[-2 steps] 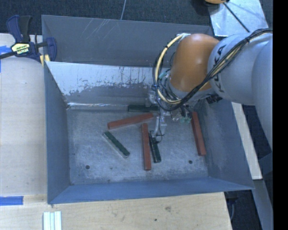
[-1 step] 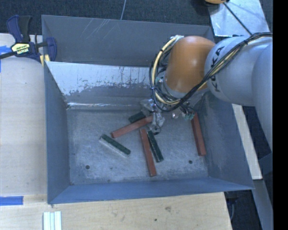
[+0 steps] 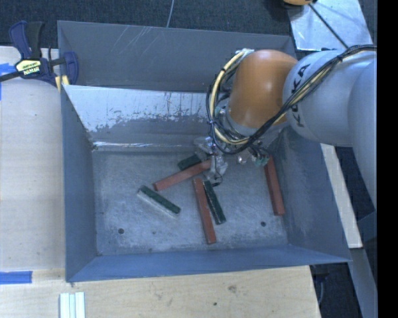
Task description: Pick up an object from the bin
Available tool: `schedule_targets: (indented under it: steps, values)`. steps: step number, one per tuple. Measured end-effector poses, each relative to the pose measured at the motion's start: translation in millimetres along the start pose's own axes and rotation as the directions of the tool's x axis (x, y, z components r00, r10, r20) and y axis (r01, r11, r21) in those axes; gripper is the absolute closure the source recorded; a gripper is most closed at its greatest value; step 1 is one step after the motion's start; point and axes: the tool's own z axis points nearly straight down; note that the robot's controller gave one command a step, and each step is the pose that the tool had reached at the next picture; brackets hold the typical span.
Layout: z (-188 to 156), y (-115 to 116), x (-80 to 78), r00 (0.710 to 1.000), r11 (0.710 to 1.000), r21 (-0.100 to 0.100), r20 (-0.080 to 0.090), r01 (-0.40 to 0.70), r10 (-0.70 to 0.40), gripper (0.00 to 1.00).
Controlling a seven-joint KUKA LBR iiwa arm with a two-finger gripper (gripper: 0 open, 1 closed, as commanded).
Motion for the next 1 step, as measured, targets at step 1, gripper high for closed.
schedule_targets:
  steps: [1]
  values:
    - [-151.3,-35.1,34.5,0.993,0.993,-0.004,-0.017,0.119,-0.120,1.00]
